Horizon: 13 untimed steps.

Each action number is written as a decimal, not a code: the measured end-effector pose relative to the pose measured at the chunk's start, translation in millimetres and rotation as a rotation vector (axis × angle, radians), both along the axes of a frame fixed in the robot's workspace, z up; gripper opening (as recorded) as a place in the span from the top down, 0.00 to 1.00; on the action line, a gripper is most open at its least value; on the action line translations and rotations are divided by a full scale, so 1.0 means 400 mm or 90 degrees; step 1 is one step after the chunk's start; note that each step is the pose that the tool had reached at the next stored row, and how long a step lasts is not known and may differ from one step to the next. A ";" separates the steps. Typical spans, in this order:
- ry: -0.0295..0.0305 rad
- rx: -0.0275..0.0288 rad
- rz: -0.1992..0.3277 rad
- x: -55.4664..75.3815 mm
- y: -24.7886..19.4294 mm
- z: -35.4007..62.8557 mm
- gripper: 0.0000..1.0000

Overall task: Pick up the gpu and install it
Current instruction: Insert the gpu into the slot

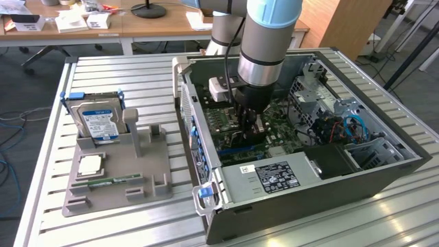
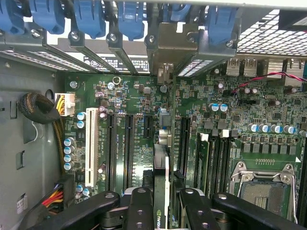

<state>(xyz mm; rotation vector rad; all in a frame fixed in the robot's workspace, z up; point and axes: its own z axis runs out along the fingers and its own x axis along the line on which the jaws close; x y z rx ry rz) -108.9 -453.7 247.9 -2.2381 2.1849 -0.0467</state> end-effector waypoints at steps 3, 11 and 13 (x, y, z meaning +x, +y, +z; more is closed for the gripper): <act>0.0000 0.0000 0.000 0.000 0.000 0.000 0.74; 0.0001 -0.0002 0.000 0.000 0.000 -0.004 0.74; 0.0000 0.0000 0.000 0.000 0.000 -0.004 0.74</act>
